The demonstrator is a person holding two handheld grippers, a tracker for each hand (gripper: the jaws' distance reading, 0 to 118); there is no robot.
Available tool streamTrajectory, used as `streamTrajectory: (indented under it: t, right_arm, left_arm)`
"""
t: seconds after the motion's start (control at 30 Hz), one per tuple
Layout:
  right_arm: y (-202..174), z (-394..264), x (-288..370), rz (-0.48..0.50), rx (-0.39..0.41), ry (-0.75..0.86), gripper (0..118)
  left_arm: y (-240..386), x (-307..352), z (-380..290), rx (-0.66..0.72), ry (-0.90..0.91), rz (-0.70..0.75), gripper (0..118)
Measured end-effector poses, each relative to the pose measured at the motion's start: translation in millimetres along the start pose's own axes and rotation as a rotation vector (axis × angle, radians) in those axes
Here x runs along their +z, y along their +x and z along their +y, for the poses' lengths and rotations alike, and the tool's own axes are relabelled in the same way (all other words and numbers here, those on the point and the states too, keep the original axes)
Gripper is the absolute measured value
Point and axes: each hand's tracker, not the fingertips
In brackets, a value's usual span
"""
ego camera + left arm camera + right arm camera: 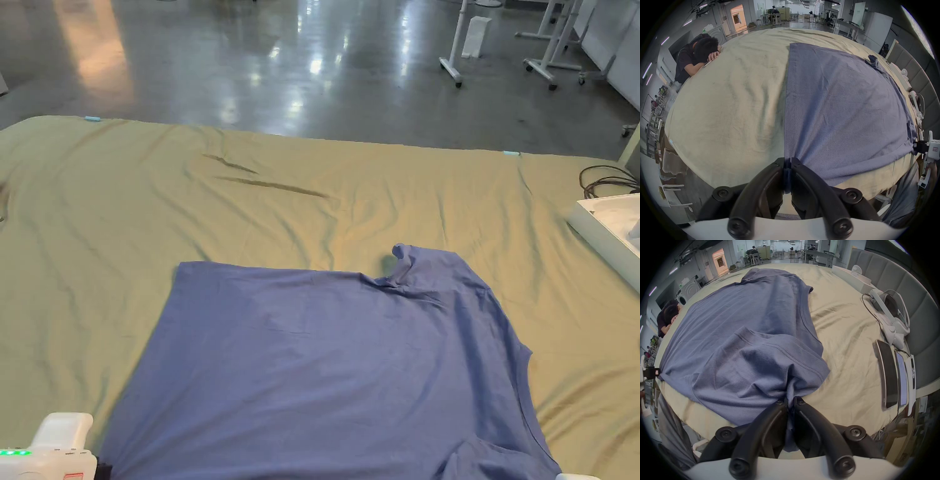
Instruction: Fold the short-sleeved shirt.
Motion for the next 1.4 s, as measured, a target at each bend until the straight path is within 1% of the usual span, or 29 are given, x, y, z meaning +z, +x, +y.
streamTrajectory:
  t: [0.13,0.23,0.3,0.4,0.53,0.7,0.87,1.0,1.1,1.2,1.27,1.3,1.37,1.4]
  right_arm:
    - [3,7,21,-0.075,0.054,0.074,6]
    - [5,13,41,-0.062,0.034,0.128,6]
    - [4,18,49,-0.067,0.045,0.153,6]
    - [2,25,60,-0.062,0.040,0.196,6]
    - [-2,51,68,-0.057,0.046,0.250,6]
    - [-5,99,59,-0.058,0.022,0.308,6]
    - [-6,153,29,-0.043,-0.013,0.305,6]
    - [-7,186,-6,-0.055,-0.039,0.265,6]
    - [-9,203,-29,-0.059,-0.043,0.230,6]
    - [-10,213,-52,-0.066,-0.029,0.178,6]
    - [-9,213,-62,-0.055,-0.030,0.160,8]
    - [-9,213,-65,-0.057,-0.025,0.158,12]
    - [-11,212,-63,-0.065,-0.019,0.159,27]
    - [-11,209,-59,-0.064,-0.023,0.178,37]
  left_arm:
    - [-1,3,-1,0.011,0.012,-0.014,7]
    - [1,4,-1,0.012,0.029,-0.024,7]
    - [4,7,-1,0.008,0.044,-0.027,7]
    - [4,11,3,0.013,0.092,-0.035,7]
    - [1,18,27,0.044,0.162,-0.055,7]
    - [0,12,80,0.040,0.204,-0.051,7]
    - [7,-9,138,0.056,0.233,-0.059,7]
    - [12,-42,175,0.041,0.205,-0.055,7]
    - [16,-62,194,0.034,0.180,-0.048,7]
    - [19,-82,206,0.034,0.146,-0.044,7]
    - [19,-90,206,0.039,0.126,-0.035,8]
    - [18,-93,205,0.043,0.120,-0.038,13]
    - [19,-94,203,0.050,0.106,-0.031,27]
    - [17,-92,199,0.053,0.118,-0.017,33]
